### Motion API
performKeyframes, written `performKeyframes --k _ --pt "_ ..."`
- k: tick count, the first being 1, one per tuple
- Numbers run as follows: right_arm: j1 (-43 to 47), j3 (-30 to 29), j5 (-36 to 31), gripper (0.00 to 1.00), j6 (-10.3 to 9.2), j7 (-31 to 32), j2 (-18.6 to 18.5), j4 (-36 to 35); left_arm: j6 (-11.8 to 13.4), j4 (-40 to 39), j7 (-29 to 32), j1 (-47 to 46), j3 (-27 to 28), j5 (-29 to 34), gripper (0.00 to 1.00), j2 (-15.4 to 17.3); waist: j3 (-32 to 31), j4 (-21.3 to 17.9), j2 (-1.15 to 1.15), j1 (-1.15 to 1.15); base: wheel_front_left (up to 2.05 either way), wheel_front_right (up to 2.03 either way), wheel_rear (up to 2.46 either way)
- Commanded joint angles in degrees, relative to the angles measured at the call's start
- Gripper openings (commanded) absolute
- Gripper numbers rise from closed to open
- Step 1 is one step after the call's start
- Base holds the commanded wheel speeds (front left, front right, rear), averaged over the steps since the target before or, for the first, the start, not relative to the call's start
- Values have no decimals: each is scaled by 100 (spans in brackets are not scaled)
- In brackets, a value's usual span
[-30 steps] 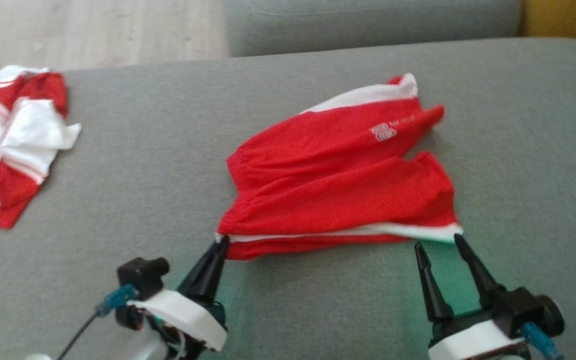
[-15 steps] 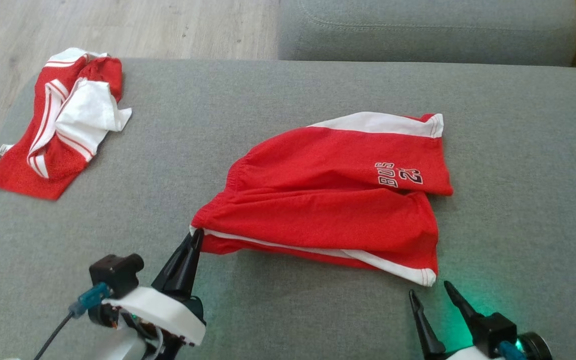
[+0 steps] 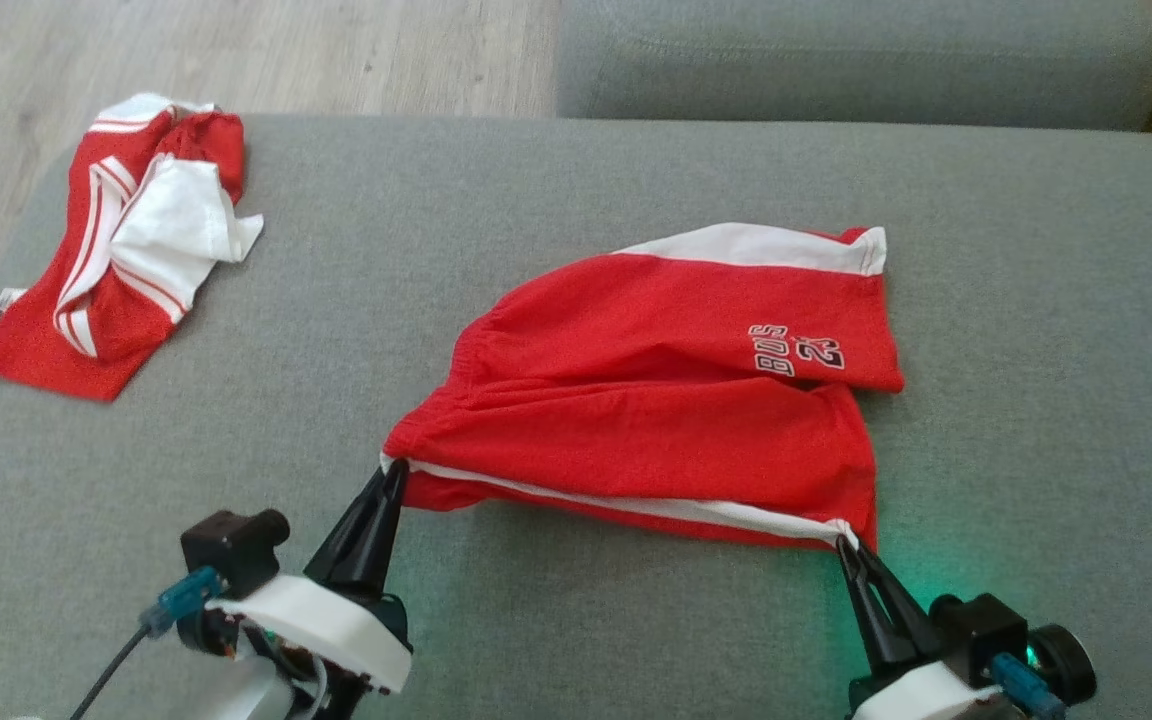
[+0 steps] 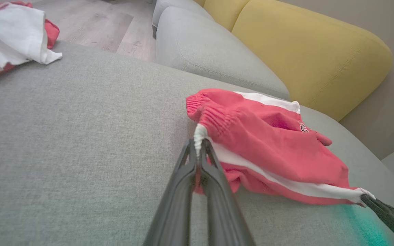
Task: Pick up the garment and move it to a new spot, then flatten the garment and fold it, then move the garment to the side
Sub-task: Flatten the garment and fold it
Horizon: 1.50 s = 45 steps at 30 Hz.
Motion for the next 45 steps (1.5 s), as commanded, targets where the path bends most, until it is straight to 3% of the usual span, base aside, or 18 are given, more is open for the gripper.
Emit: performKeyframes --k 1,6,13,17,22,27,32,36,41,45 --pt "-99 130 -61 0 -4 -36 -38 -204 -19 -132 -76 -237 219 46 0 151 -82 -29 0 0 0 0 0" --pt "-154 42 -143 0 -4 -36 -112 -653 19 -310 -202 -189 263 152 0 291 -283 -244 0 0 0 0 0" --pt "-598 -288 -151 0 -4 -36 -469 -1696 79 -1056 44 -476 347 424 0 865 -550 -599 0 0 0 0 0" --pt "-1228 -336 58 0 -4 -36 -1088 -2364 55 -1906 484 -1155 452 665 0 1260 -632 -745 0 0 0 0 0" --pt "-2383 -321 496 0 -4 62 -1808 -2641 -142 -2429 1024 -2128 567 693 0 1400 -573 -843 0 0 0 0 0" --pt "-3818 -63 1204 0 -4 354 -2233 -2174 -348 -2092 1475 -3218 620 658 0 1349 -112 -876 0 0 0 0 0" --pt "-5092 189 1801 0 -4 451 -2452 -1231 -537 -1243 1477 -4342 455 648 0 1019 669 -764 0 0 0 0 0" --pt "-5982 343 1931 0 -4 200 -2603 -454 -582 -401 946 -5301 197 893 0 611 1061 -681 0 0 0 0 0" --pt "-6670 388 1895 0 -4 11 -2669 7 -588 294 201 -6002 -38 1021 0 293 1247 -647 0 0 0 0 0" --pt "-6726 472 1897 0 -4 -30 -2668 87 -589 762 -290 -6083 -472 953 0 197 1263 -662 0 0 0 0 0"
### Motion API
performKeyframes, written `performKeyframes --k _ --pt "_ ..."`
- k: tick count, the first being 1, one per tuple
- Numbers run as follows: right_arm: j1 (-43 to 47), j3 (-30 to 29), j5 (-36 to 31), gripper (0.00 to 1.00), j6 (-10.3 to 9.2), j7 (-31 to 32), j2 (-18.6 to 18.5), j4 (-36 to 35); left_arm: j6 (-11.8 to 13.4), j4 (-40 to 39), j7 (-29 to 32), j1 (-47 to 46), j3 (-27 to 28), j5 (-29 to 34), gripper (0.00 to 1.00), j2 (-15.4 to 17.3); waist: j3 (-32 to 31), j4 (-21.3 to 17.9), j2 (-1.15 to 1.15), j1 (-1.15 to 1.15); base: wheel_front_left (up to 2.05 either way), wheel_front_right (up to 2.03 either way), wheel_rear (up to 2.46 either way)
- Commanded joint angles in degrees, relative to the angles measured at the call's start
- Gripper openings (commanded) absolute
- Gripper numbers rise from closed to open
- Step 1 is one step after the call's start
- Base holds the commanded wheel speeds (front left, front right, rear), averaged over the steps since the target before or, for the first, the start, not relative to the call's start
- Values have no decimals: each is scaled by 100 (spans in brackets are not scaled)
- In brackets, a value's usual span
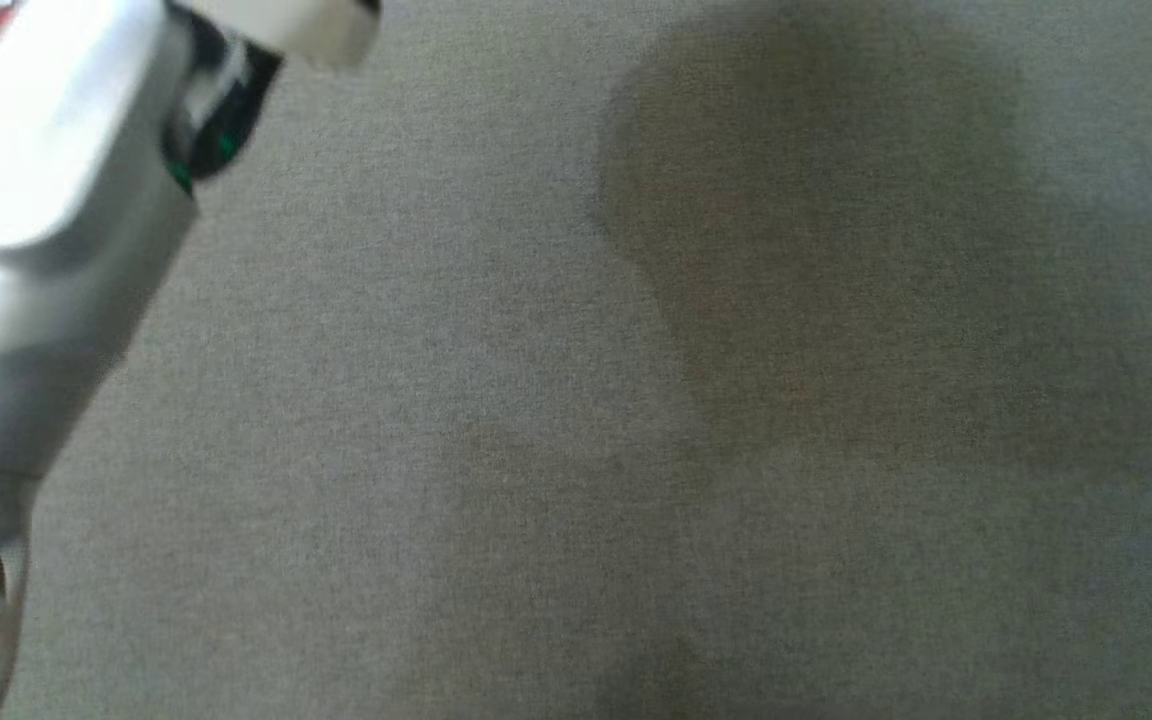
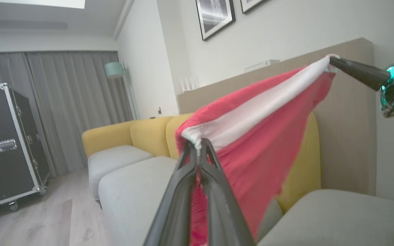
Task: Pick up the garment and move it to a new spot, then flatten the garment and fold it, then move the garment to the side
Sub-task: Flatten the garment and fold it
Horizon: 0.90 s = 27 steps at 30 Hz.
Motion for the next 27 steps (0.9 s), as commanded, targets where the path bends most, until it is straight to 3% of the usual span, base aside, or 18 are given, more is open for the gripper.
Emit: performKeyframes --k 1,8,15,22,27 --pt "137 21 25 0 -4 -24 -83 -180 11 -17 -88 -85 87 -18 0 204 -15 -3 0 -2 0 0 0" --pt "1854 131 347 0 -4 -27 -190 -374 11 374 -298 1188 -599 35 0 105 -140 32 0 -2 0 0 0" --pt "3909 9 883 0 -4 139 -443 -849 10 76 -303 3358 -740 446 0 -111 -500 -21 0 -2 0 0 0" --pt "6142 -718 1182 0 -4 672 -670 -2103 84 -353 -304 5029 -563 756 0 -74 -858 -100 0 -2 0 0 0" --pt "7466 -1489 1218 0 -4 1221 -750 -3355 193 -791 -304 5680 -607 905 0 159 -1027 -65 0 -2 0 0 0"
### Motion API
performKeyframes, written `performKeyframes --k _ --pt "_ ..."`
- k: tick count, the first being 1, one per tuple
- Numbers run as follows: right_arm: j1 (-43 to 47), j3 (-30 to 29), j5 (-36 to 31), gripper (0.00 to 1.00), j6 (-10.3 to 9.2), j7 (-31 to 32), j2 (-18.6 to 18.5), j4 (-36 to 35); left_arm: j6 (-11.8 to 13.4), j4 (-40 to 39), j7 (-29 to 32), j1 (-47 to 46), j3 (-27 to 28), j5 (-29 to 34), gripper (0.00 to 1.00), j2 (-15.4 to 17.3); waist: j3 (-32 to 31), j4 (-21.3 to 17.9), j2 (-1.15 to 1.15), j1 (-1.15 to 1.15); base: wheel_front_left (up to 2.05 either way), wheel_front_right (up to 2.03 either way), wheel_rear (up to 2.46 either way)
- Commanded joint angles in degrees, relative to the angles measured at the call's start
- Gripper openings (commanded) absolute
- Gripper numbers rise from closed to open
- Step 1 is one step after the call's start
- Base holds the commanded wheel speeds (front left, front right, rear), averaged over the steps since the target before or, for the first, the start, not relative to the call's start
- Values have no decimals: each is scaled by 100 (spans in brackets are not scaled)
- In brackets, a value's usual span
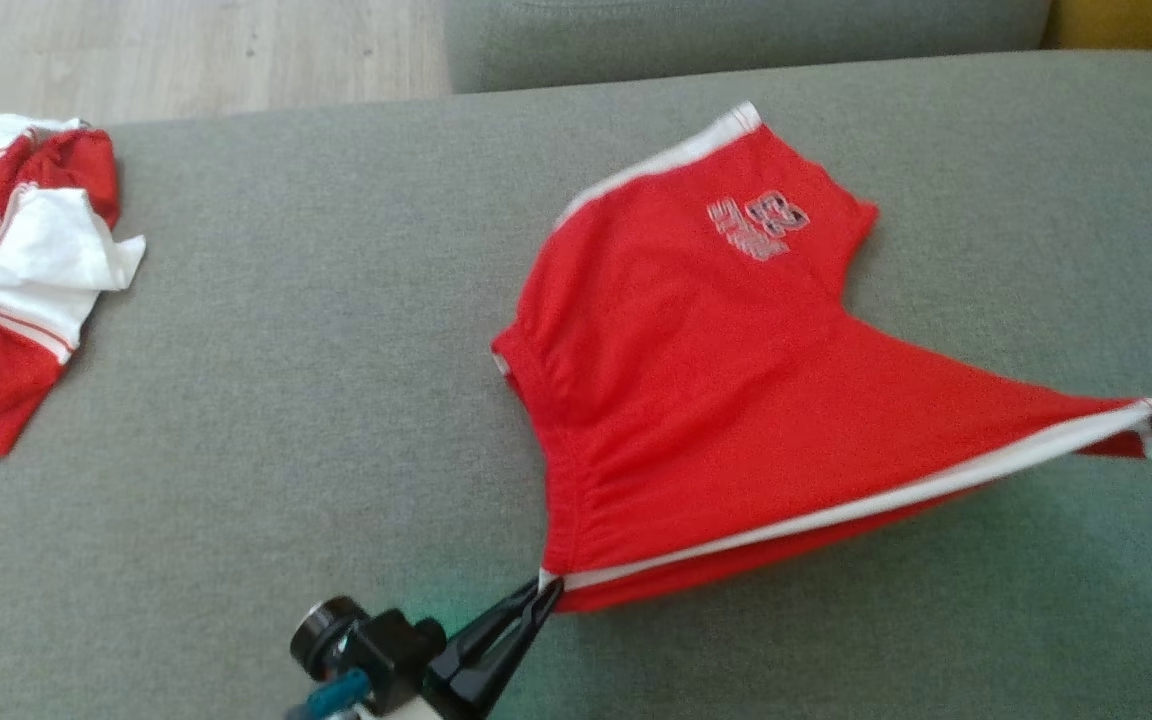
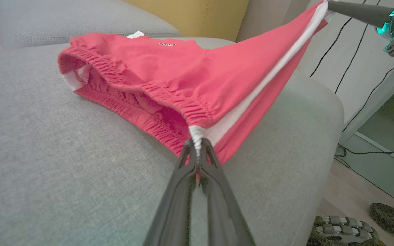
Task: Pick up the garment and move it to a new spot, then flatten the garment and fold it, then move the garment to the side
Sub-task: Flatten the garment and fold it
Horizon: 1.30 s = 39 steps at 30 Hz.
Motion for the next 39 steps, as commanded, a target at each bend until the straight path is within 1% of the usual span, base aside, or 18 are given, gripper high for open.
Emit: performKeyframes --k 1,4,7,10,11,14,18,23,26,30,34,36,39 --pt "-16 -264 -5 0 -5 93 -320 -400 98 -220 -36 -58 242 -21 0 235 -37 45 0 2 0 0 0" --pt "183 -665 -188 0 -5 467 -243 -965 153 -616 -24 -17 322 -102 0 257 -45 153 0 2 0 0 0" --pt "-29 -795 -258 0 -5 754 -185 -1151 162 -930 67 -222 380 -145 0 181 43 312 0 2 0 0 0" --pt "-484 -747 -242 0 -5 890 -302 -911 130 -1047 195 -598 423 -182 0 7 239 550 0 2 0 0 0" --pt "-484 -747 -242 0 -5 890 -302 -911 130 -1047 195 -598 423 -182 0 7 239 550 0 2 0 0 0" --pt "-1045 -543 -123 0 -5 1024 -495 -521 70 -1015 331 -995 497 -353 0 -223 472 793 0 2 0 0 0" --pt "-1858 -60 -69 0 -5 1192 -991 28 6 -834 534 -1487 589 -585 0 -428 769 1074 0 2 0 0 0" --pt "-2875 862 70 0 -5 1366 -1595 664 -46 -543 680 -1989 638 -773 0 -592 1065 1354 0 2 0 0 0" --pt "-3467 1432 177 0 -5 1460 -1874 981 -77 -367 701 -2258 598 -902 0 -706 1228 1495 0 2 0 0 0" --pt "-4245 2025 297 0 -5 1545 -2097 1396 -103 -116 740 -2643 450 -1115 0 -881 1437 1639 0 2 0 0 0" --pt "-4928 2541 357 0 -5 1578 -2235 1824 -109 88 715 -3047 180 -1339 0 -968 1616 1730 0 2 0 0 0" --pt "-5384 2836 404 0 -5 1502 -2231 2161 -110 288 665 -3307 -3 -1496 0 -976 1709 1771 0 2 0 0 0" --pt "-5764 3111 451 0 -5 1399 -2129 2475 -111 552 602 -3497 -79 -1603 0 -987 1786 1793 0 2 0 0 0"
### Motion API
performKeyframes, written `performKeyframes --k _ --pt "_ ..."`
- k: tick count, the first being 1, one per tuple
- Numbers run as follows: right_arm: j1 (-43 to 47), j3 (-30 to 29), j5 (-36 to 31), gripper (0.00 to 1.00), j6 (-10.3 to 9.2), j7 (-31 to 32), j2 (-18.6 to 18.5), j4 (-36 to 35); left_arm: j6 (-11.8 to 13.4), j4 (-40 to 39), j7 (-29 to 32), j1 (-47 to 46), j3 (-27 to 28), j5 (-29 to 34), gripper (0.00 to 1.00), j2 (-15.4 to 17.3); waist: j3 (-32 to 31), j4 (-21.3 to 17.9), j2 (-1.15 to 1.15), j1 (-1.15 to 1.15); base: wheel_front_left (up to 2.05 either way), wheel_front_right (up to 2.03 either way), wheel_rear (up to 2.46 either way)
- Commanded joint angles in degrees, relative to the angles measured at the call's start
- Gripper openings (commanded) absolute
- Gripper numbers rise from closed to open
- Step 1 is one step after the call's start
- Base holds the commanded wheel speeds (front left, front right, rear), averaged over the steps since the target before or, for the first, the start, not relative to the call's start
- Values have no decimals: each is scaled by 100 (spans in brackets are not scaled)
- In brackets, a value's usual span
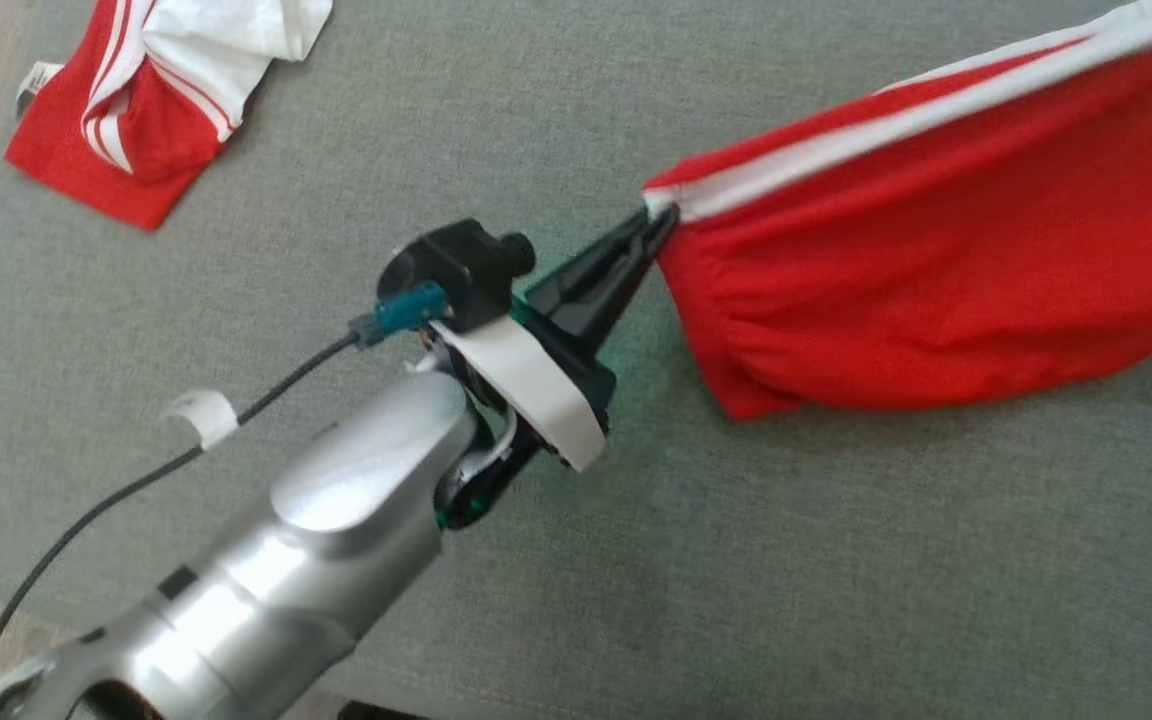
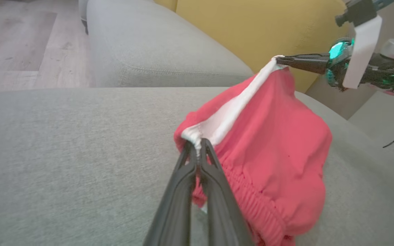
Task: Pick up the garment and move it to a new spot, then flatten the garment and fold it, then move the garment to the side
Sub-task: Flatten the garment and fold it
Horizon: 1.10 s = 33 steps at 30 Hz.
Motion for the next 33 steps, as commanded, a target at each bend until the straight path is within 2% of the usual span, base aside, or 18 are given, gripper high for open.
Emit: performKeyframes --k 1,2,3,4,5,7,8,9,12,15,19,23,26,29,33 --pt "-91 85 64 0 -5 -75 -97 -15 -23 -17 -63 -230 122 -43 0 102 51 20 0 -1 0 0 0" --pt "-190 188 78 9 -5 -97 -52 60 -23 66 -78 -265 105 -74 0 88 72 23 0 -1 0 0 0" --pt "-286 272 84 31 -5 -130 -9 133 -23 153 -96 -302 93 -80 0 81 96 26 0 -1 0 0 0" --pt "-370 351 110 91 -5 -167 45 210 -23 224 -128 -335 73 -82 1 67 116 26 0 -1 0 0 0" --pt "-445 417 148 100 -5 -223 95 290 -23 293 -155 -355 65 -106 16 47 132 28 0 -1 0 0 0" --pt "-563 517 217 100 -5 -383 189 447 -23 398 -218 -384 27 -144 49 9 149 25 0 -1 0 0 0" --pt "-597 554 258 100 -5 -472 232 527 -23 449 -244 -388 4 -169 80 -7 146 20 0 -1 0 0 0" --pt "-611 594 298 100 -5 -559 267 598 -23 505 -276 -385 -4 -197 100 -20 133 16 0 -1 0 0 0" --pt "-537 594 520 100 -5 -859 353 810 -18 672 -436 -348 23 -179 100 -51 41 -2 0 -1 0 0 0" --pt "-390 499 729 100 -5 -1022 430 965 91 734 -562 -265 92 -81 100 -51 -47 -28 0 -1 0 0 0" --pt "35 300 1149 100 -5 -1204 589 1264 714 590 -681 57 405 427 100 12 -244 -66 0 -1 0 0 0" --pt "386 167 1412 100 -5 -1227 712 1569 1417 -240 -687 769 1182 1216 100 52 -391 -6 0 -1 0 0 0" --pt "528 105 1529 100 -5 -1090 814 1839 1719 -835 -688 1417 1649 1749 100 27 -466 117 0 -1 0 0 0" --pt "584 85 1547 100 -5 -845 896 2200 1861 -1294 -688 1986 1991 2179 100 -42 -522 266 0 -1 0 0 0" --pt "637 107 1522 100 -5 -440 1034 2756 1873 -1715 -689 2581 2320 2553 100 -199 -599 448 0 -1 0 0 0"
